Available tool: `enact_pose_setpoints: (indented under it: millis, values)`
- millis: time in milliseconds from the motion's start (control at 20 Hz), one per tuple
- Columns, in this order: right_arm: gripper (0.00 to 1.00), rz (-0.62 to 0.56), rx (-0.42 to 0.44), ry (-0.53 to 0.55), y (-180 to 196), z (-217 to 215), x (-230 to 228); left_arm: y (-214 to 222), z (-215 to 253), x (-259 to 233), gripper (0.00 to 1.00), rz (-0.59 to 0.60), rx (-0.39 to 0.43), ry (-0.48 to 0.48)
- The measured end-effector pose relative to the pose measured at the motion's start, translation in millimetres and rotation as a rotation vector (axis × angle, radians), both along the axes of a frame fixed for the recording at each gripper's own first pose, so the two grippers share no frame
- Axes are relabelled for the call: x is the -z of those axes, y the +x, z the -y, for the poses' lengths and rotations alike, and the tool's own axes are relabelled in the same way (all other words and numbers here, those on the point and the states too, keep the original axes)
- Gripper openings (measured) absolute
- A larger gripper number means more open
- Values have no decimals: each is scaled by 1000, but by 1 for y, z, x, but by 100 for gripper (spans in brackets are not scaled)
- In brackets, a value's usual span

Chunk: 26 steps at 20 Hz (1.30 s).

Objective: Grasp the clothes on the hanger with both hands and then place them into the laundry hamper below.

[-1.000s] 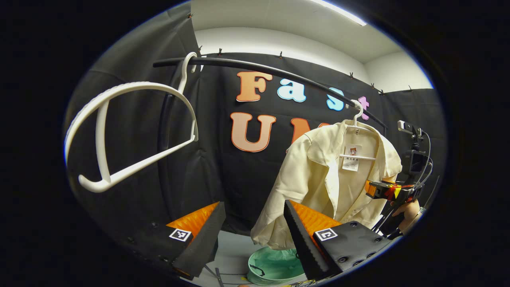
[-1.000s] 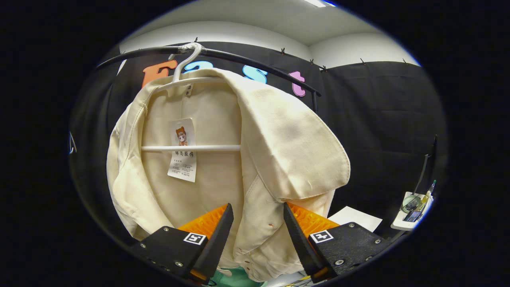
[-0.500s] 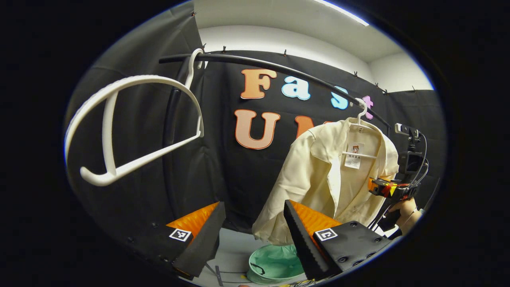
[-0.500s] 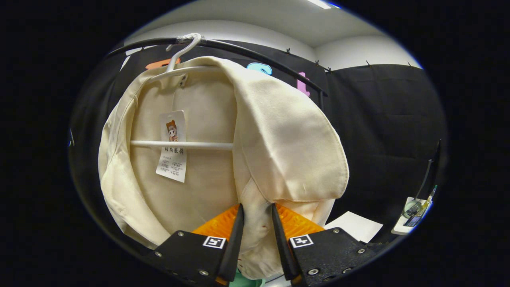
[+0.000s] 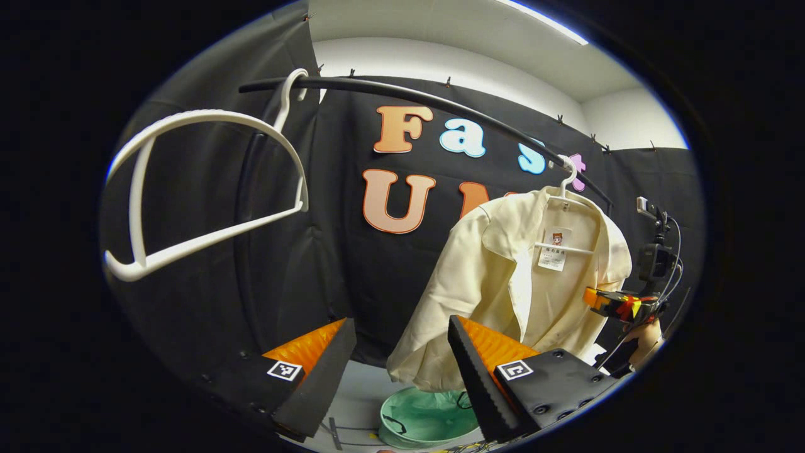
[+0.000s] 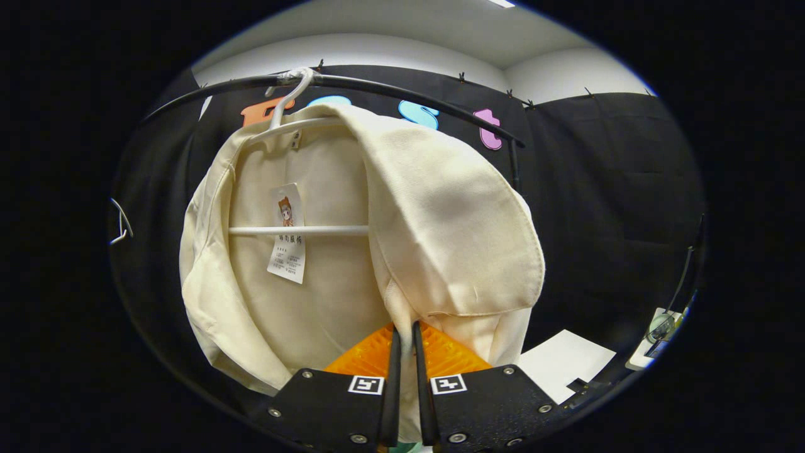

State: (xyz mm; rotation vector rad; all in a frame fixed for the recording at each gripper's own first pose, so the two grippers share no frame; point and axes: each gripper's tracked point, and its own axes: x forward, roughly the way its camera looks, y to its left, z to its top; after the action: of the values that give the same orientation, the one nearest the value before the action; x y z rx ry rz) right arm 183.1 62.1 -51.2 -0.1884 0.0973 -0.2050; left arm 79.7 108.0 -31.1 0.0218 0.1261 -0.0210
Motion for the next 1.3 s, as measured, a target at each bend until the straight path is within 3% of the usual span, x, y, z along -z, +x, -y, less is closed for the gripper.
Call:
enact_pose_setpoints:
  millis: [50, 250, 450, 750, 950, 1150, 1250, 1300]
  values:
    - [5, -2, -8, 2, -4, -1, -1, 2, 5, 1, 96, -2, 9, 0]
    - [1, 0, -34, 4, -25, 0, -4, 8, 34, 7, 100, -25, 67, -28]
    - [0, -4, -55, 12, -44, -3, -11, 15, 64, 10, 93, -31, 124, -13]
    - [0, 17, -70, 13, -67, 6, -29, 32, 111, 12, 100, -36, 200, -15]
    - [0, 26, -79, 24, -76, 14, -39, 50, 144, 8, 96, -42, 250, -24]
    - [0, 34, -92, 39, -81, 19, -48, 72, 162, 0, 93, -26, 256, -16]
    - [0, 38, -102, 42, -81, 19, -52, 86, 169, -2, 100, -25, 247, -17]
    - [0, 36, -109, 39, -81, 19, -53, 93, 174, -2, 98, -26, 247, -20]
